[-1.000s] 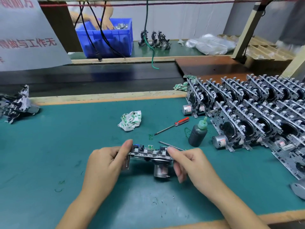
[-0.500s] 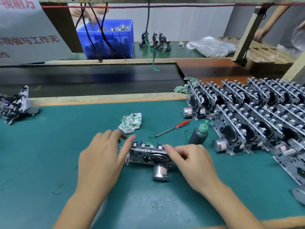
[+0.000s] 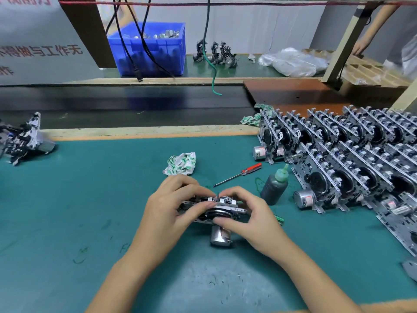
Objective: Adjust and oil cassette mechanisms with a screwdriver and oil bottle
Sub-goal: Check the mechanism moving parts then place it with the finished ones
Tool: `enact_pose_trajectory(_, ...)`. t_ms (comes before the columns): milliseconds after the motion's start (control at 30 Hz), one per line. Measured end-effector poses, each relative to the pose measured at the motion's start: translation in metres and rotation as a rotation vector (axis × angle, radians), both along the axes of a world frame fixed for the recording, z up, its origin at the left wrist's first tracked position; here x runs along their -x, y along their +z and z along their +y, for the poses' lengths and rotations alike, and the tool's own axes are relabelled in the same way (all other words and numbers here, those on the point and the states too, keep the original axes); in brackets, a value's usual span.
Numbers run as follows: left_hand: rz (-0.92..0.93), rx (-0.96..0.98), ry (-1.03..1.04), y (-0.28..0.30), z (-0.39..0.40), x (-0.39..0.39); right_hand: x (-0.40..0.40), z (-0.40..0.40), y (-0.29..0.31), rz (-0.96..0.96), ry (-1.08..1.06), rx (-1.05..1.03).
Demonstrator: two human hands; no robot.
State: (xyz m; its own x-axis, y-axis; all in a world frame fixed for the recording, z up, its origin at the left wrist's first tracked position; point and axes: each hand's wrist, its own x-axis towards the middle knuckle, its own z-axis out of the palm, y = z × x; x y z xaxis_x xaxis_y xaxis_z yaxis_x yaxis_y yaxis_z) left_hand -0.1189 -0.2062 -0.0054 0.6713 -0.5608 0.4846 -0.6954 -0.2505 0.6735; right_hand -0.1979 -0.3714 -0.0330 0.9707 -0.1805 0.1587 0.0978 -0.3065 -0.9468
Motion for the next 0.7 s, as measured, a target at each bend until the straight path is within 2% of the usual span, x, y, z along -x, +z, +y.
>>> enact_pose_trajectory(233, 0.053, 0.099, 0.029, -0.0004, 0.0008, 0.0009, -0.0012, 0.0026, 0.0010, 0.013, -0.023, -0.022)
enact_pose_trajectory(467, 0.045, 0.119, 0.058, -0.0021, -0.0009, 0.0029, -0.0041, 0.0066, 0.0031, 0.036, -0.044, -0.045)
enact_pose_trajectory(700, 0.139, 0.147, 0.049, 0.0005, -0.0014, 0.0036, -0.0048, 0.0060, 0.0036, 0.023, -0.080, -0.031)
